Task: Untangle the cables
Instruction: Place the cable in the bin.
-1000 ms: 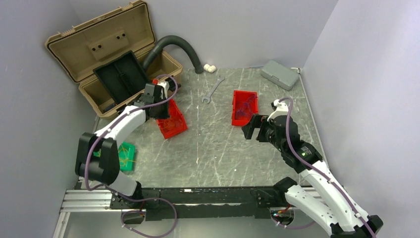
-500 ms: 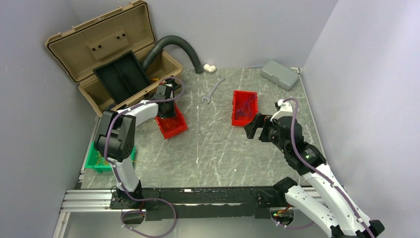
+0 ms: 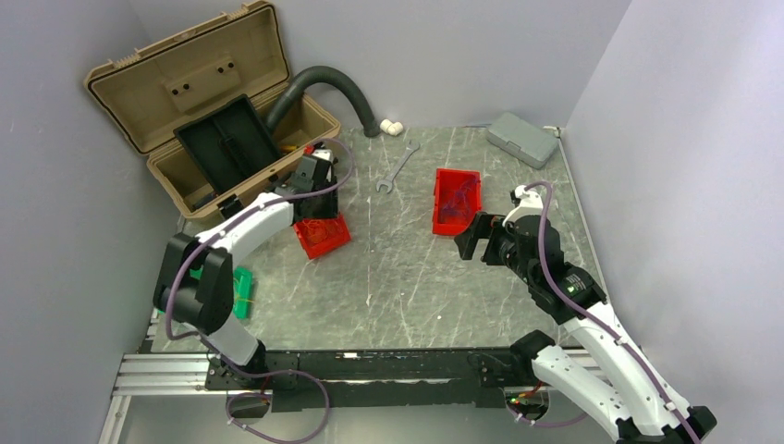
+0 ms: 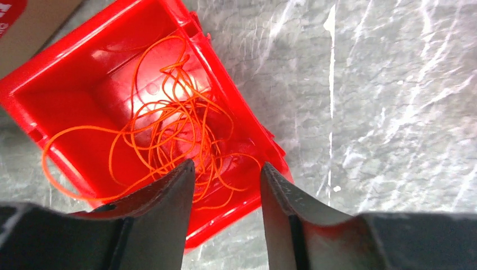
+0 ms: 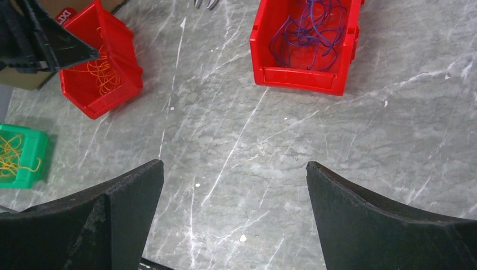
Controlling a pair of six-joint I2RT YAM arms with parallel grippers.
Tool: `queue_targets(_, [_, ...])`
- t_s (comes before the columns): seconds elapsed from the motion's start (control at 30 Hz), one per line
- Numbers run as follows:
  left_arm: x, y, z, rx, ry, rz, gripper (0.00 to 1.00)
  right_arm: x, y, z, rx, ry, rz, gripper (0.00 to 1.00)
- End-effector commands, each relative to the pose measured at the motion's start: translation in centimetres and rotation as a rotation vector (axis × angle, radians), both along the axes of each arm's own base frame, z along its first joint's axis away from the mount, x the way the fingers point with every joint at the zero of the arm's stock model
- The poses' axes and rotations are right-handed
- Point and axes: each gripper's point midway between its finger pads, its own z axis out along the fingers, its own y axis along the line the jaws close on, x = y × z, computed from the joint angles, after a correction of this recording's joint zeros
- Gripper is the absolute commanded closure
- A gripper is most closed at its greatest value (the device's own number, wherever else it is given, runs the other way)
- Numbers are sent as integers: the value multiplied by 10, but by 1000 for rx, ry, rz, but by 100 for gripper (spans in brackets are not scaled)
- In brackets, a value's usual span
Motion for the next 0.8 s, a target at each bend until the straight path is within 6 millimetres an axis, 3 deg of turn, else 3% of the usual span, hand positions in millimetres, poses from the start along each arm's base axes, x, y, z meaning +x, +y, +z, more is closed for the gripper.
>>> queue_targets(0.0, [-11,6,32,-3,-63,-6,46,2,0,6,12,-22,-3,0])
queue_targets(0.17, [-25,5,60,-38,-122,-28,31,4,1,5,-4,-20,8,0])
queue_targets(0.23, [-29,6,70,-47,-143,-30,8,5,2,5,-8,-18,14,0])
queue_targets(0.27, [-32,7,74,-50,-155,-30,2,5,3,5,-8,-19,18,0])
queue_targets(0.47, [-50,10,112,-97,-265,-37,1,8,2,6,-13,-35,17,0])
queue_targets(0.57, [-66,7,133,-120,-358,-67,1,15,-3,-5,-53,-42,-8,0])
queue_targets(0.67, [-83,11,138,-95,-462,-63,1,21,2,-17,-94,-86,40,0])
queue_targets(0.77, [-93,11,136,-114,-549,-78,1,27,17,-3,-23,-234,104,1])
